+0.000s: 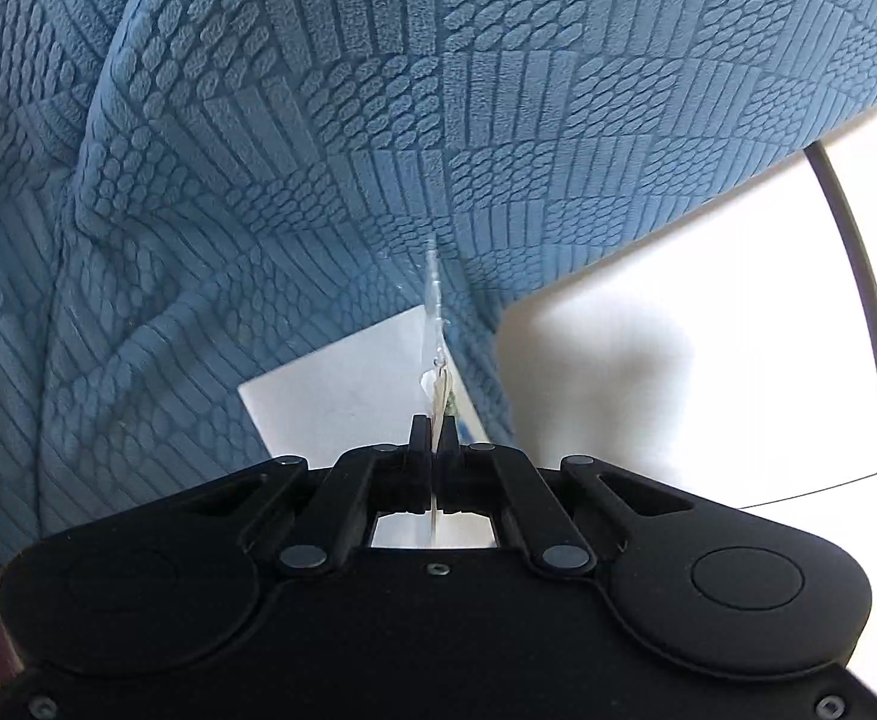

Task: Organize objects
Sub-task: 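Lift the booklet with the left gripper while the right gripper closes on it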

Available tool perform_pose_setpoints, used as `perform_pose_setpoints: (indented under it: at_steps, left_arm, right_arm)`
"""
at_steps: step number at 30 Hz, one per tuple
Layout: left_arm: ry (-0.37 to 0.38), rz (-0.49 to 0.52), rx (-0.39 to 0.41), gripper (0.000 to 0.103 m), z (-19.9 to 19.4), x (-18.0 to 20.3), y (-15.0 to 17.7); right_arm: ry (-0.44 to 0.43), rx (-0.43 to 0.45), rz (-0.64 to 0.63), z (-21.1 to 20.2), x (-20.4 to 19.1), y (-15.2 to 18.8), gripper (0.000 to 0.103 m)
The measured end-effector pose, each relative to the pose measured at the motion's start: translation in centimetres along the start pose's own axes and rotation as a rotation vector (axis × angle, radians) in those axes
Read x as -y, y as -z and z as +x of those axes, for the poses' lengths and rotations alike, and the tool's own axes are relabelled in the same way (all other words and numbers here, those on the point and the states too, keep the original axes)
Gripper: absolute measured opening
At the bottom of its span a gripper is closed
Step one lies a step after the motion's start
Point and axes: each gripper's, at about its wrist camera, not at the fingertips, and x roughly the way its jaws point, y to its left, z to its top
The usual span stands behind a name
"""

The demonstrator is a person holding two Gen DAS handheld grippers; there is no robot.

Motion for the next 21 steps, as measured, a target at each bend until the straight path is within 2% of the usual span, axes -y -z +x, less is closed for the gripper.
perform_pose_setpoints:
  at_steps: [3,7,13,16,18,19,20,21]
  left_arm:
    - [0.020,-0.030,0.006,0.000,-0.1,0.1,0.7]
    - [0.014,-0.039,0.011,0.000,-0.8,0.3,1.5]
    - [0.018,-0.043,0.021,0.000,-2.0,-0.3,2.8]
    - [0.006,-0.025,0.025,0.000,-2.7,-0.6,3.6]
    - [-0.007,-0.017,0.029,0.001,-3.4,-0.9,4.2]
    - [-0.017,-0.010,0.030,0.001,-3.7,-1.0,4.4]
    - [-0.030,0.004,0.031,0.002,-4.1,-1.0,4.7]
    - [-0.043,0.017,0.029,0.002,-4.5,-1.0,4.9]
  right_arm:
    - [-0.061,-0.043,0.079,0.6,0.6,1.2,0.085]
    - [-0.036,-0.075,0.098,1.5,1.0,2.3,0.085]
    - [0.013,0.112,0.104,-0.5,1.4,1.8,0.081]
    - [0.047,0.137,0.056,-0.6,1.0,1.6,0.058]
    - [0.083,0.144,0.020,-0.8,0.5,1.7,0.033]
    - [0.099,0.147,0.008,-1.1,0.4,1.7,0.027]
    - [0.119,0.147,-0.012,-1.2,0.2,1.8,0.016]
    - [0.141,0.141,-0.039,-1.2,0.2,1.6,0.013]
